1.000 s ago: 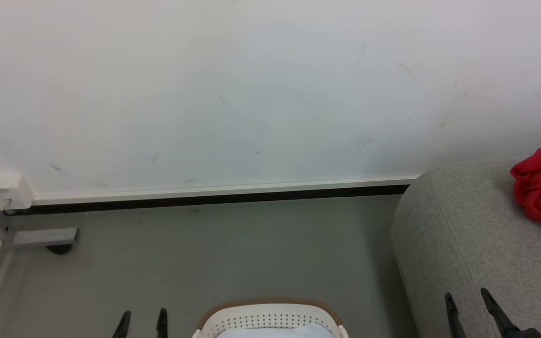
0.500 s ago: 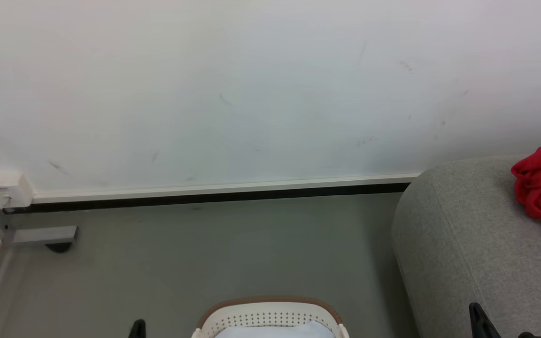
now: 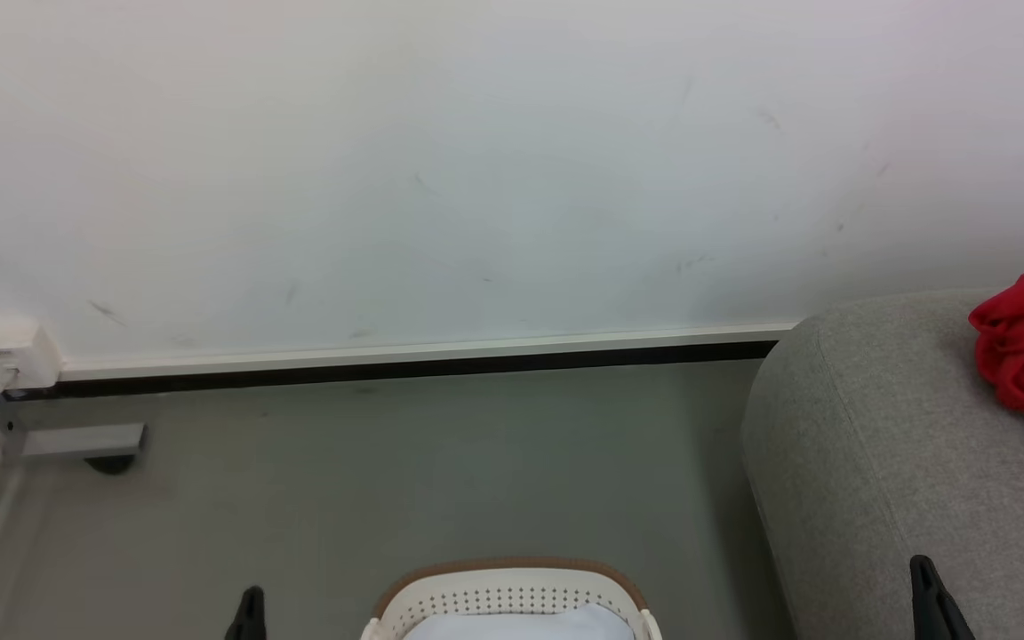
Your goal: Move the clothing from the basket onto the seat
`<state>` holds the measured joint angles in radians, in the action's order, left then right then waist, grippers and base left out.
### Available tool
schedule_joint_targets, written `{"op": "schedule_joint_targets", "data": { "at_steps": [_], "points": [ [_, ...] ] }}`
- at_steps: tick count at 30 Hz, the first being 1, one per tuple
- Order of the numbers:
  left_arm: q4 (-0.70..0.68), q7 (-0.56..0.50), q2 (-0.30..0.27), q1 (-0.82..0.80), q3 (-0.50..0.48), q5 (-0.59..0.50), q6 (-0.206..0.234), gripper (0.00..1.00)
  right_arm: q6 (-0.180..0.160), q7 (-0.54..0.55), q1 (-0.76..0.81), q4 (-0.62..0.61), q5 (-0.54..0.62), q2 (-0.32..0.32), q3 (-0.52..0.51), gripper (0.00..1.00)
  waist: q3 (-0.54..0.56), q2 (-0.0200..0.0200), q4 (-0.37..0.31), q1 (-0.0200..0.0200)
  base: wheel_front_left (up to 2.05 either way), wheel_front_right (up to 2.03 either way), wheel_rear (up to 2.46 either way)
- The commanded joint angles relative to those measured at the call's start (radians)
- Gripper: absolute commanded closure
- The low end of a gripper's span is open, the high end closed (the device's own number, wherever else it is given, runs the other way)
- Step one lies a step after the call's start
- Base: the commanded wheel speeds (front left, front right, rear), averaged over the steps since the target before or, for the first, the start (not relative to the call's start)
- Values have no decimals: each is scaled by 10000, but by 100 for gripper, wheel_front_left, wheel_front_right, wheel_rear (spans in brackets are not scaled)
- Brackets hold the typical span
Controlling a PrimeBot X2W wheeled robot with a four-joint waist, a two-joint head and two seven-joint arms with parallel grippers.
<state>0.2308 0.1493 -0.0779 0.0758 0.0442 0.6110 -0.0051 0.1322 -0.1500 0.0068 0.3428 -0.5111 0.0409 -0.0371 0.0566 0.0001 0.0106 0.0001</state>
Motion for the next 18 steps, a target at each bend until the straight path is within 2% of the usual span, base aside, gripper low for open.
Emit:
{"op": "schedule_joint_targets", "data": {
  "at_steps": [1,18],
  "points": [
    [-96,-57,-13,-293,-76,346,-66,100,-5,53,-284,-203,-328,84,-48,100,-4,-1,-1,-1,0,0,0],
    [-42,-718,60,-712,-471,2833,-379,100,-9,719,-538,-420,-3070,98,-237,100,-110,-1,-20,-1,0,0,0]
  ]
}}
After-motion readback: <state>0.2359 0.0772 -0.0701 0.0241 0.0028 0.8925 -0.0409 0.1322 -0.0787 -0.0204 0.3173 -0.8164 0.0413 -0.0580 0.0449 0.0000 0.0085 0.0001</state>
